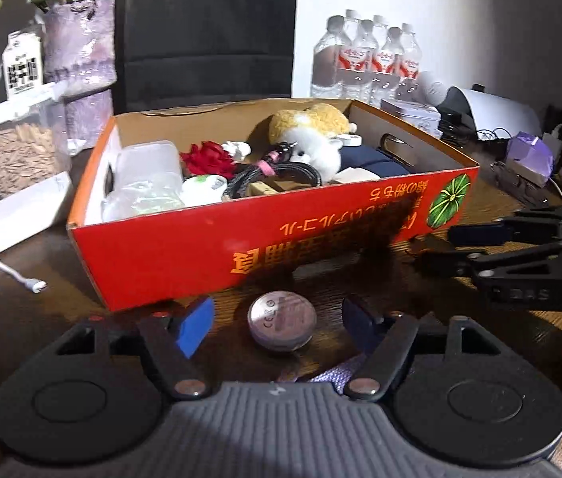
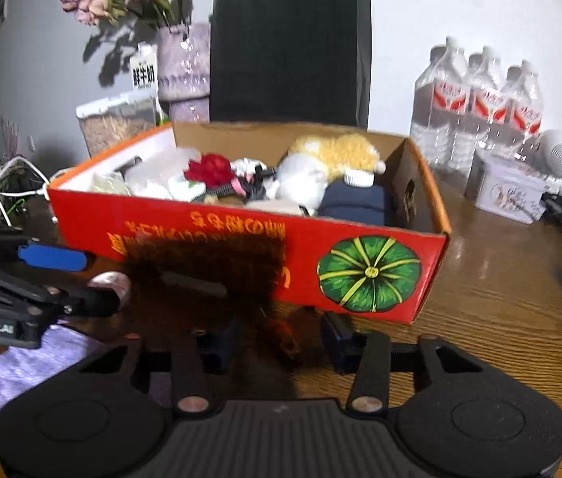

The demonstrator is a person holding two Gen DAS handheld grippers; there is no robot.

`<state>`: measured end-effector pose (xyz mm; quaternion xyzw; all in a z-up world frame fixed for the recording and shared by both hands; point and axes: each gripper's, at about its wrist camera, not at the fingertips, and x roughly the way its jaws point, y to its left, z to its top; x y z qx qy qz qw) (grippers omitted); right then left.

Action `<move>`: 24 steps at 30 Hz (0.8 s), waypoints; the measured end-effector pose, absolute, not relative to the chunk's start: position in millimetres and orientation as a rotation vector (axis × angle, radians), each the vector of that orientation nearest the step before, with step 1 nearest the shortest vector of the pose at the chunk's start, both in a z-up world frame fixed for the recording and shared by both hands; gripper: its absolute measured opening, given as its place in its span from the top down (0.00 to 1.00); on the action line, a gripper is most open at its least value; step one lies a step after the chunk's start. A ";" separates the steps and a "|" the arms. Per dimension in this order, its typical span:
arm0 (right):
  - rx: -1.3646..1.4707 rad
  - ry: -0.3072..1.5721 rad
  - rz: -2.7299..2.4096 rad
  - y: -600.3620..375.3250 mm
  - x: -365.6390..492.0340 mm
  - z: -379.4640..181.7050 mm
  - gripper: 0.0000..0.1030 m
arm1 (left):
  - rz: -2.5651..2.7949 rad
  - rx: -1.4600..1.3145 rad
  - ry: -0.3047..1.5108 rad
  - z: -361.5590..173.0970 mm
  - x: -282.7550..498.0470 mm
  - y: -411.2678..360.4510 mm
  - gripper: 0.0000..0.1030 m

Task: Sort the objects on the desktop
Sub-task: 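Grasp the round tin lid with the left tool while the right tool grasps the orange piece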

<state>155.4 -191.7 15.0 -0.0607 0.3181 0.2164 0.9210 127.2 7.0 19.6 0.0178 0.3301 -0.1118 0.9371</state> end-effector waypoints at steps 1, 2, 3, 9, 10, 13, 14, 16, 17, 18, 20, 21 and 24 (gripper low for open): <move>-0.127 0.658 0.446 -191.3 156.1 12.7 0.71 | -0.235 0.036 0.679 18.6 128.0 6.8 0.43; -0.131 0.650 0.446 -191.4 155.3 11.6 0.76 | -0.238 0.039 0.690 16.9 129.1 6.3 0.51; -0.133 0.647 0.445 -191.3 154.5 11.3 0.78 | -0.237 0.040 0.705 15.8 130.6 5.8 0.60; -0.182 0.627 0.478 -183.6 147.3 11.0 0.86 | -0.220 0.063 0.689 13.6 129.9 0.4 0.61; -0.184 0.626 0.481 -182.6 146.2 11.3 0.87 | -0.218 0.063 0.689 14.1 128.9 -0.1 0.61; -0.175 0.618 0.478 -184.2 141.0 13.8 0.87 | -0.208 0.063 0.688 17.8 123.7 -2.3 0.61; -0.165 0.612 0.478 -186.0 136.8 16.2 0.87 | -0.204 0.062 0.675 21.3 120.0 -3.1 0.61; -0.151 0.591 0.472 -189.6 127.4 23.1 0.87 | -0.204 0.049 0.648 30.7 110.5 -2.9 0.61; -0.141 0.577 0.462 -192.3 120.5 28.4 0.88 | -0.205 0.041 0.633 36.8 105.0 -2.4 0.61; -0.131 0.564 0.453 -195.2 114.0 33.4 0.88 | -0.204 0.037 0.617 43.5 99.3 -2.0 0.61; -0.107 0.537 0.434 -201.9 99.2 43.1 0.88 | -0.204 0.046 0.599 56.6 87.8 -2.8 0.61; -0.096 0.526 0.427 -205.5 91.2 46.5 0.87 | -0.195 0.051 0.586 63.3 80.6 -4.3 0.61; -0.054 0.511 0.411 -218.1 66.3 54.6 0.88 | -0.198 0.058 0.533 81.4 55.3 -8.6 0.61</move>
